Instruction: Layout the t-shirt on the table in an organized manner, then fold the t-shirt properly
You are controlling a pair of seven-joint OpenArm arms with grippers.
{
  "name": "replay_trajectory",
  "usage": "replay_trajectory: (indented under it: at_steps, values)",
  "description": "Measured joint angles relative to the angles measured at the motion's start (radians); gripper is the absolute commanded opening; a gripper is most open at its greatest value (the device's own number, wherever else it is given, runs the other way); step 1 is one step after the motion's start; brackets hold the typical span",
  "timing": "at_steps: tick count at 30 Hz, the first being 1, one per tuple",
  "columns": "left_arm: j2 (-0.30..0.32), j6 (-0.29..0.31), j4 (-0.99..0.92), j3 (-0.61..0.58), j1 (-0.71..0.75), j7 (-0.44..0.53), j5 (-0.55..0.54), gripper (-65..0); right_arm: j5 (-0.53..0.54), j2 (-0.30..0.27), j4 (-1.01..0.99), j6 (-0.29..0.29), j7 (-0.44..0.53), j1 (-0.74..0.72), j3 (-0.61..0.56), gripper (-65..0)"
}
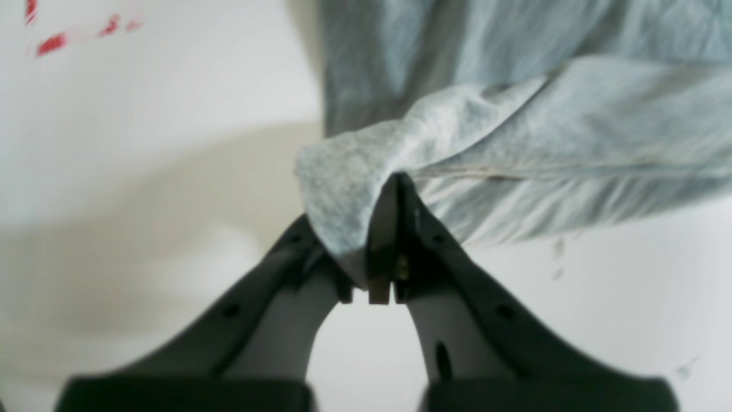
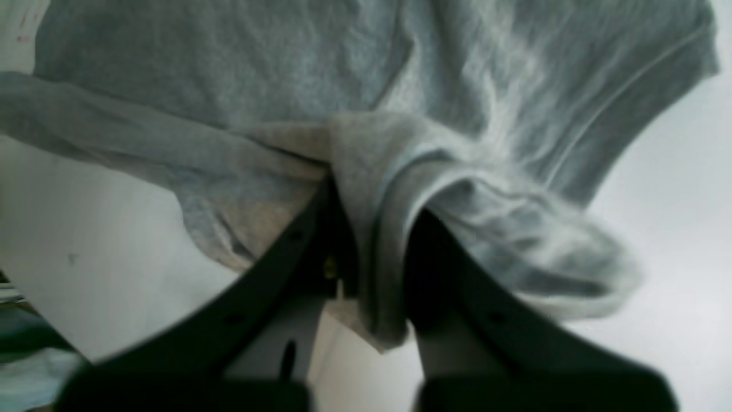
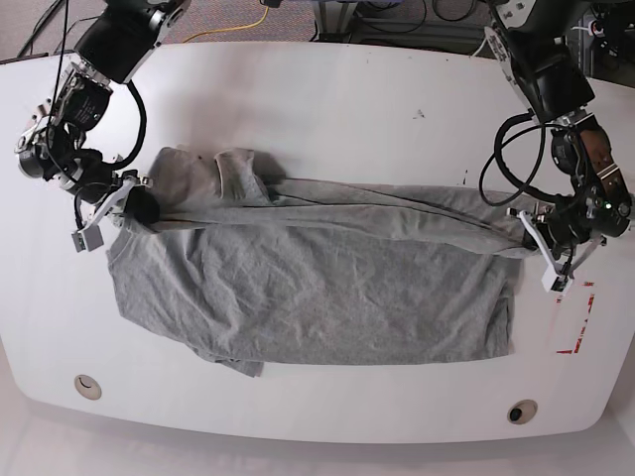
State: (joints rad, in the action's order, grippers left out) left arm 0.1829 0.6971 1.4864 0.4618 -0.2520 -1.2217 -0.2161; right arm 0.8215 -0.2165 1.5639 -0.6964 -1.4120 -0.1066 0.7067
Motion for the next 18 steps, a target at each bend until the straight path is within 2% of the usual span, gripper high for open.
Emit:
replay_trajectory:
  at_steps: [5, 11, 18]
  values:
    - [-0.035, 0.0, -0.027, 0.0, -0.03, 0.027, 0.047, -64.6, -0.008, -0.012, -0.093, 0.0, 0.026, 0.002, -0.003, -64.4]
    - [-0.05, 0.0, -0.079, 0.0, -0.035, 0.128, 0.079, -64.6, -0.006, -0.053, -0.179, 0.0, 0.095, -0.013, -0.067, -64.4]
    - [-0.054, 0.0, -0.162, -0.029, -0.059, 0.135, 0.095, -64.6, -0.004, -0.087, -0.245, 0.0, 0.145, -0.045, -0.09, -64.4]
